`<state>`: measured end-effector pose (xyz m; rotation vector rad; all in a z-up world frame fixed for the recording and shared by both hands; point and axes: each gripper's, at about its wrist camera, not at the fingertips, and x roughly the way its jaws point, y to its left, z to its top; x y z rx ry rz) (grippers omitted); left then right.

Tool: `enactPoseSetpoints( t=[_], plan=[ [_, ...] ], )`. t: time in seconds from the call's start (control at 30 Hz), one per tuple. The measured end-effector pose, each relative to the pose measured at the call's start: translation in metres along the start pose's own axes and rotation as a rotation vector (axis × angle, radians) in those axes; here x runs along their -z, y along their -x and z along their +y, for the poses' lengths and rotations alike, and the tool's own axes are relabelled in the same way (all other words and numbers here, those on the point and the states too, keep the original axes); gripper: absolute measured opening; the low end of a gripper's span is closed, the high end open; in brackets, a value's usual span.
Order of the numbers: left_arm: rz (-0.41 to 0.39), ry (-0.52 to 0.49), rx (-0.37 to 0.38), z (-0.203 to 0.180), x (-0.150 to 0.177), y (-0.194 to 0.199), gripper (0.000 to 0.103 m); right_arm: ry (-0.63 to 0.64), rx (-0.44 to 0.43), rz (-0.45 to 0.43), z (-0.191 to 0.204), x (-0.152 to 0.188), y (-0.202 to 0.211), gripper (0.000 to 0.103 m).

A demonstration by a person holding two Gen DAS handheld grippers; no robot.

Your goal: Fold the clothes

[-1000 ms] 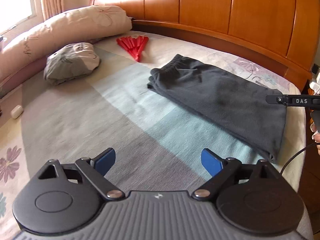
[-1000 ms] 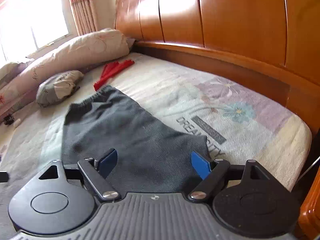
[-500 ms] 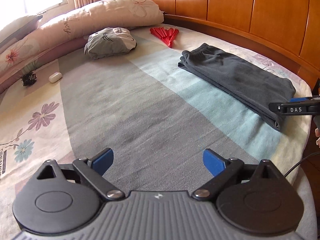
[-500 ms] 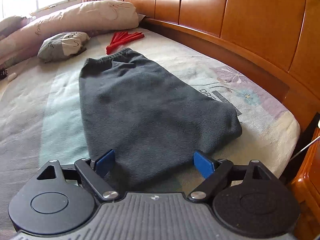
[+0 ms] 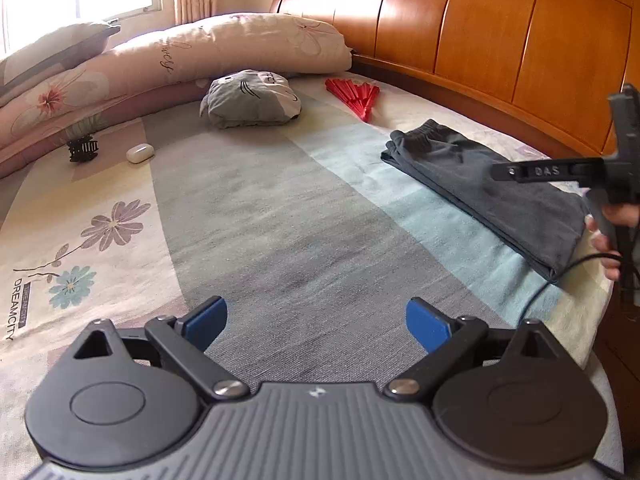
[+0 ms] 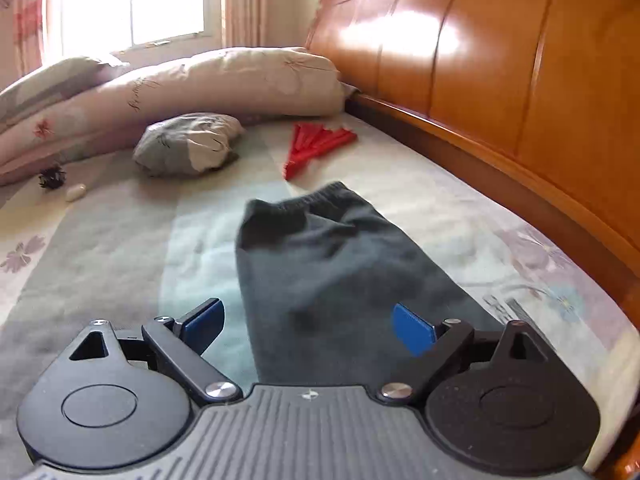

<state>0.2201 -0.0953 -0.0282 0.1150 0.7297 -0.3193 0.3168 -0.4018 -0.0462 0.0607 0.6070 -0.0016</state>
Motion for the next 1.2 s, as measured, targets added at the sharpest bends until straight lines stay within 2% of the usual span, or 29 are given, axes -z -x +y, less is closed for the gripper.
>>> enactPoseSetpoints(
  t=[0.07,0.13,0.17,0.23,0.37,0.5,0.6,0.73,0.8,0.87,1.0,1.07,1.13,1.2],
  plan=[
    [0.004,0.013,-0.010,0.004,0.002,0.000,0.096,-0.012,-0.062,0.014,-0.001,-0.009,-0.030,0.094],
    [0.011,0.020,-0.020,0.008,0.004,0.000,0.096,-0.037,-0.099,0.084,-0.002,-0.009,-0.060,0.094],
    [0.015,0.021,-0.023,0.010,0.005,0.000,0.096,-0.053,-0.098,0.121,-0.001,-0.008,-0.073,0.098],
    [0.022,0.022,-0.033,0.014,0.007,-0.001,0.096,-0.065,-0.105,0.116,0.002,-0.009,-0.073,0.100],
    [0.030,0.048,-0.041,0.022,0.008,-0.006,0.096,-0.116,-0.189,0.053,0.007,-0.015,-0.057,0.100],
    [0.029,0.084,-0.011,0.024,0.007,-0.005,0.096,-0.158,-0.189,0.141,0.007,-0.011,-0.073,0.100],
    [0.018,0.103,0.024,0.024,0.006,-0.002,0.096,-0.184,-0.184,0.125,0.003,-0.010,-0.048,0.100],
    [0.002,0.128,0.071,0.023,0.005,0.003,0.096,-0.236,-0.100,0.092,-0.011,0.016,0.000,0.103],
    [-0.005,0.141,0.094,0.023,0.004,0.006,0.096,-0.291,-0.096,0.166,-0.020,0.036,0.006,0.103],
    [-0.007,0.155,0.123,0.018,0.004,0.006,0.096,-0.348,-0.107,0.193,-0.028,0.048,0.018,0.103],
    [-0.010,0.178,0.180,0.005,0.003,0.006,0.096,-0.401,-0.100,0.118,-0.033,0.055,0.058,0.103],
    [-0.021,0.169,0.187,-0.002,0.002,0.009,0.096,-0.374,-0.088,0.147,-0.030,0.061,0.057,0.103],
    [-0.028,0.153,0.186,-0.009,0.001,0.014,0.096,-0.371,-0.060,0.224,-0.029,0.067,0.050,0.103],
    [-0.044,0.126,0.178,-0.014,0.001,0.021,0.096,-0.390,-0.063,0.243,-0.028,0.071,0.054,0.103]
  ],
)
